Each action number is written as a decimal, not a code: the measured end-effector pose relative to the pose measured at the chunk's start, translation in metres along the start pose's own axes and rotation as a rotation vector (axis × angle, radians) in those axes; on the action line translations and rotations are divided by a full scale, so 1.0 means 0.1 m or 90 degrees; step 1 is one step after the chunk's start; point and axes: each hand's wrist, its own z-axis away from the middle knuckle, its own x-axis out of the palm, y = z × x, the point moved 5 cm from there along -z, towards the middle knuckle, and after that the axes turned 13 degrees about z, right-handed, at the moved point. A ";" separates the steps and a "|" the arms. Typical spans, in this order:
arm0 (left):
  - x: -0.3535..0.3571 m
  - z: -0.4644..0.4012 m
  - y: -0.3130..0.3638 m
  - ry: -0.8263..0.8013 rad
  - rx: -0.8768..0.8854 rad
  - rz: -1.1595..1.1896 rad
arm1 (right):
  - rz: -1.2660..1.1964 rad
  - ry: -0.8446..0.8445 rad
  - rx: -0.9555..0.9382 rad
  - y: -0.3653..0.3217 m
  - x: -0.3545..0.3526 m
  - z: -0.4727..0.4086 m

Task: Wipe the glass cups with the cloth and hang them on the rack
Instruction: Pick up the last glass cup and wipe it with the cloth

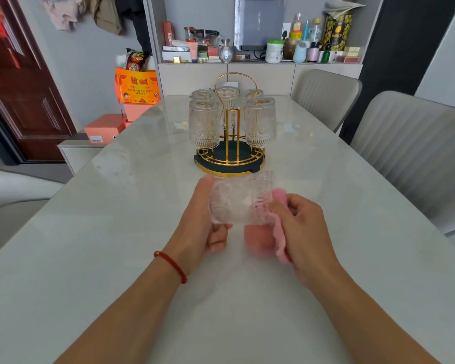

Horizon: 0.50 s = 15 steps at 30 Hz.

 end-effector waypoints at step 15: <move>-0.03 -0.02 -0.01 -0.053 -0.062 0.017 | 0.036 0.050 -0.079 -0.11 -0.09 0.00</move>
